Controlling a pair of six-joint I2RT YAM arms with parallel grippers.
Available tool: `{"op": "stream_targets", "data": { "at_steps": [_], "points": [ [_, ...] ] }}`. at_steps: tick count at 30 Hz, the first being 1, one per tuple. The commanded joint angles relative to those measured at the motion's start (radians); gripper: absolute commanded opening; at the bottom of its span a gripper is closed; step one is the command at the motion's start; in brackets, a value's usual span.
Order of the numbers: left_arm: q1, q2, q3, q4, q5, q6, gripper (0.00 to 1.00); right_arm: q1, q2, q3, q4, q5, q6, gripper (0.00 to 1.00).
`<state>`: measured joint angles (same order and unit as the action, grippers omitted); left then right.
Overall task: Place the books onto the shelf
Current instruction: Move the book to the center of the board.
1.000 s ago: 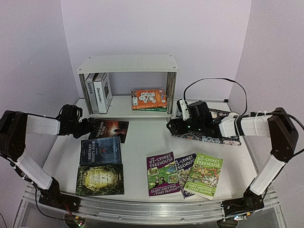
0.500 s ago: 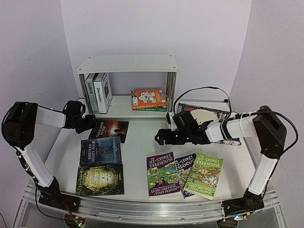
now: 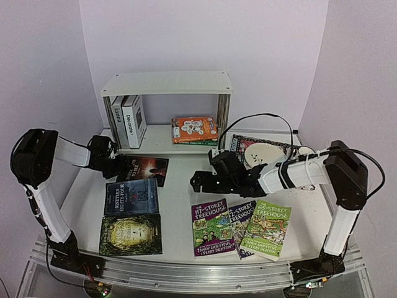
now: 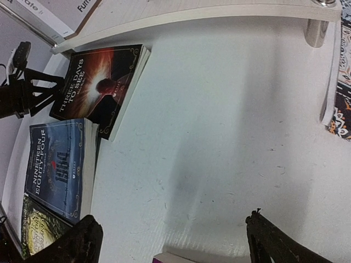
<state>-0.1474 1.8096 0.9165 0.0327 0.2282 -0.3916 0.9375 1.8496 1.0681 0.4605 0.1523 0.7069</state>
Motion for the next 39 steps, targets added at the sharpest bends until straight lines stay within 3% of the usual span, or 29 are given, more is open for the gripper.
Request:
{"op": "stream_targets", "data": {
  "at_steps": [1,11,16,24,32,39],
  "points": [
    [0.001,0.009,0.018,-0.005,0.077,0.024,0.81,-0.001,-0.076,-0.04,0.031,0.07,-0.004,0.92],
    [0.0,-0.009,-0.001,-0.022,0.054,0.045,0.81,0.0,-0.041,0.028,-0.033,0.007,0.121,0.94],
    [0.0,-0.004,0.009,-0.024,0.069,0.065,0.81,0.003,0.096,0.143,-0.006,-0.054,0.221,0.93],
    [-0.002,0.034,0.037,-0.027,0.135,0.086,0.78,0.019,0.301,0.345,-0.014,-0.026,0.396,0.92],
    [-0.009,0.053,0.052,-0.027,0.171,0.096,0.77,0.026,0.443,0.476,-0.05,0.051,0.484,0.87],
    [-0.011,0.066,0.059,-0.05,0.174,0.102,0.77,0.024,0.542,0.571,-0.075,0.02,0.499,0.8]
  ]
}}
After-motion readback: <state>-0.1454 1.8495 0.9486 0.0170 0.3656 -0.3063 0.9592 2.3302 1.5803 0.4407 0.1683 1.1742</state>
